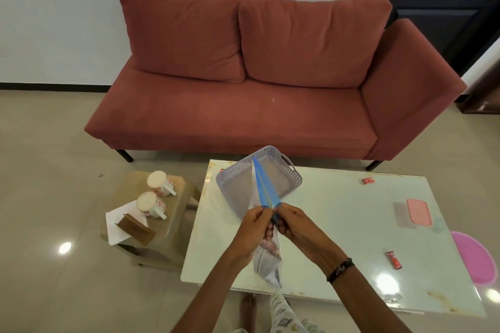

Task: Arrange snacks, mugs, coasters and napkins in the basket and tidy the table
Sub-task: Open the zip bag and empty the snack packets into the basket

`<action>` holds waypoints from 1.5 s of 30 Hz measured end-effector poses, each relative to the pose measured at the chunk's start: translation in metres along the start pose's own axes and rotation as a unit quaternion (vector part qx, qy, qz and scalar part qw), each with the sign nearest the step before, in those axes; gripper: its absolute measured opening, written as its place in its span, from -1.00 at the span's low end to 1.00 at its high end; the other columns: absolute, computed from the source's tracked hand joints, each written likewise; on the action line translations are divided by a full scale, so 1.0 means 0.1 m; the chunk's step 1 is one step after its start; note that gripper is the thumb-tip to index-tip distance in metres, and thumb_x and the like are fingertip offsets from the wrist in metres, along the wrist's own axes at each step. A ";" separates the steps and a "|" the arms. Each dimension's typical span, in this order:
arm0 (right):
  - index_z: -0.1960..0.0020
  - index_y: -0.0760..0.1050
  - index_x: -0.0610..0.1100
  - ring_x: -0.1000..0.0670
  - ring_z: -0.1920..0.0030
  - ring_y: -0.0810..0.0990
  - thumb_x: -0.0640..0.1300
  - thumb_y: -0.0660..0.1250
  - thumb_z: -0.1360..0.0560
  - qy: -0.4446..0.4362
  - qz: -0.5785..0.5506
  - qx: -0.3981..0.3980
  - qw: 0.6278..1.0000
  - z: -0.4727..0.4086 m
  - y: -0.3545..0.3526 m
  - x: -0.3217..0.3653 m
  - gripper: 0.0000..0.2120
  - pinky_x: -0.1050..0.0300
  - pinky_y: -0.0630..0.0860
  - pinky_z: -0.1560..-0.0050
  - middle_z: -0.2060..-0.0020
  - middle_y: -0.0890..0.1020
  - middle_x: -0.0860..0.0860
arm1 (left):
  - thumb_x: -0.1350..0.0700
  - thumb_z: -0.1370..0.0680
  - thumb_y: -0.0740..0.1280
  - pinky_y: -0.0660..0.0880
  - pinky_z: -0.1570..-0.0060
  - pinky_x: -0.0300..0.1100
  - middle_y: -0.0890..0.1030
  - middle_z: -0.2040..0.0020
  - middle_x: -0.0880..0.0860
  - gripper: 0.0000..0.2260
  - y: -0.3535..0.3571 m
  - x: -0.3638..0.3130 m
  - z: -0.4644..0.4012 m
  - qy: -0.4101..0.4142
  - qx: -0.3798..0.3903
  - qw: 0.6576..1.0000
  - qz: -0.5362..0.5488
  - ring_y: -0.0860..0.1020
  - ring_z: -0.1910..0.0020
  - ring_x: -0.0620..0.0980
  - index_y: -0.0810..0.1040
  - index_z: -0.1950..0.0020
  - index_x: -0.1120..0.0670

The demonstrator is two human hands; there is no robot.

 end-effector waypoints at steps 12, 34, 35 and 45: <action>0.37 0.32 -0.13 0.05 0.45 0.31 -0.24 0.09 -0.53 -0.010 -0.122 -0.098 0.988 0.04 0.06 0.07 -0.71 0.22 0.35 0.37 0.51 0.35 0.01 | 0.20 -0.61 0.11 0.30 0.49 -0.35 0.32 0.51 -0.03 -0.71 -0.13 -0.09 -0.05 0.059 -0.061 0.996 -0.004 0.28 0.56 -0.18 0.35 0.32 0.11; 0.43 0.31 -0.14 0.05 0.45 0.29 -0.27 0.19 -0.51 -0.050 0.077 -0.090 0.992 -0.03 -0.05 0.28 -0.67 0.33 0.29 0.43 0.50 0.36 -0.03 | 0.22 -0.59 0.15 0.30 0.49 -0.37 0.37 0.48 0.02 -0.71 -0.11 -0.25 0.03 0.094 -0.090 0.983 -0.127 0.31 0.56 -0.18 0.37 0.36 0.11; 0.44 0.29 -0.14 0.05 0.46 0.31 -0.26 0.21 -0.50 -0.060 0.104 -0.116 0.986 -0.03 -0.09 0.31 -0.67 0.32 0.30 0.44 0.51 0.37 -0.04 | 0.22 -0.58 0.15 0.32 0.47 -0.33 0.37 0.48 0.02 -0.69 -0.12 -0.26 0.03 0.095 -0.094 0.981 -0.140 0.32 0.54 -0.17 0.36 0.37 0.11; 0.44 0.23 -0.08 -0.03 0.41 0.44 -0.21 0.27 -0.51 -0.147 0.260 -0.221 0.929 0.02 -0.20 0.51 -0.61 0.23 0.42 0.42 0.45 0.46 -0.17 | 0.15 -0.56 0.21 0.33 0.52 -0.42 0.43 0.46 0.00 -0.71 -0.25 -0.39 0.06 0.070 -0.141 0.979 -0.133 0.38 0.47 -0.08 0.42 0.37 0.08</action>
Point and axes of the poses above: each hand's wrist, its own z-axis away from the middle knuckle, its own y-axis out of the palm, x = y × z, the point moved 10 cm from there along -z, towards the middle knuckle
